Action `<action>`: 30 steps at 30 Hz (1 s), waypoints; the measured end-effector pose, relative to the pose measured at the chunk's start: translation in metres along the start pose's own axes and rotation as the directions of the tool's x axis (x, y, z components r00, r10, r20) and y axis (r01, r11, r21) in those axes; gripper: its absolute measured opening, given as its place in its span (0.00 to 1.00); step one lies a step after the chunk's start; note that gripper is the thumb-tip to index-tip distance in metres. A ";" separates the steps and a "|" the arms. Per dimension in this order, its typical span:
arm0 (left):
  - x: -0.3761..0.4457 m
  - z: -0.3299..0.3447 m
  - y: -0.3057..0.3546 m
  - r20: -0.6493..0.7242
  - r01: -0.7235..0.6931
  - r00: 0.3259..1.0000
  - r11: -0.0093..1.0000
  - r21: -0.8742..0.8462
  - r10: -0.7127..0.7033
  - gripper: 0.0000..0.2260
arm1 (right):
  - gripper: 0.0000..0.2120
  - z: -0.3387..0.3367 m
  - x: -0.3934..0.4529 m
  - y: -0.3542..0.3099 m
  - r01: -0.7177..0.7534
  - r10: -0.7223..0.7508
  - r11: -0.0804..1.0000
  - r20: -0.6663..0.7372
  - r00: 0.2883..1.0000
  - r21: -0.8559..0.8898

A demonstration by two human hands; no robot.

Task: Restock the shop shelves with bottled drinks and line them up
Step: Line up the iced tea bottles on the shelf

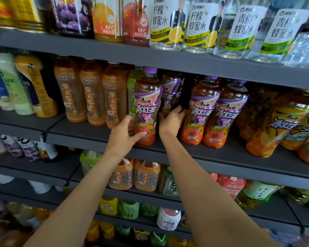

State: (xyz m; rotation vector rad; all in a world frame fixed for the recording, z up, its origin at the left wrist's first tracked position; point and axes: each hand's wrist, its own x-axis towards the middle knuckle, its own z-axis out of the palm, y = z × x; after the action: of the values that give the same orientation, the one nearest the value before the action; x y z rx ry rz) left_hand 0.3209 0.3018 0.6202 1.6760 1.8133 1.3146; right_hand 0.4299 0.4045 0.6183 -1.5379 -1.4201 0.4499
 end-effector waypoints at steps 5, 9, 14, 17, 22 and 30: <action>0.000 0.000 -0.001 -0.004 0.001 1.000 1.000 0.002 -0.001 0.23 | 0.31 0.001 -0.002 0.001 0.010 -0.012 0.999 -0.056 0.998 -0.030; 0.001 0.001 -0.001 0.006 0.011 1.000 1.000 0.013 -0.012 0.24 | 0.33 -0.010 -0.008 -0.005 0.015 -0.016 1.000 -0.026 1.000 -0.009; 0.005 0.015 0.013 0.016 0.017 1.000 1.000 0.025 -0.017 0.25 | 0.30 -0.050 -0.057 -0.002 0.321 -0.319 0.945 -0.037 0.947 0.067; 0.009 0.030 0.022 0.040 0.046 0.998 0.999 -0.026 -0.045 0.25 | 0.24 -0.075 -0.063 0.010 0.462 -0.443 0.885 -0.206 0.873 0.052; 0.011 0.053 0.034 0.037 0.036 0.999 0.998 -0.046 -0.034 0.23 | 0.26 -0.091 -0.050 0.036 0.214 -0.215 0.976 -0.190 0.958 -0.026; 0.009 0.067 0.038 -0.050 0.040 0.998 0.999 0.024 -0.039 0.23 | 0.29 -0.076 -0.048 0.056 0.081 -0.094 0.989 -0.103 0.990 -0.122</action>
State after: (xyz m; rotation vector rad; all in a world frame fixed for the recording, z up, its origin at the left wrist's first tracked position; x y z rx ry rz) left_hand 0.3929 0.3316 0.6191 1.6252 1.8883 1.3330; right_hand 0.5091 0.3387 0.5931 -1.5620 -1.4438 0.2293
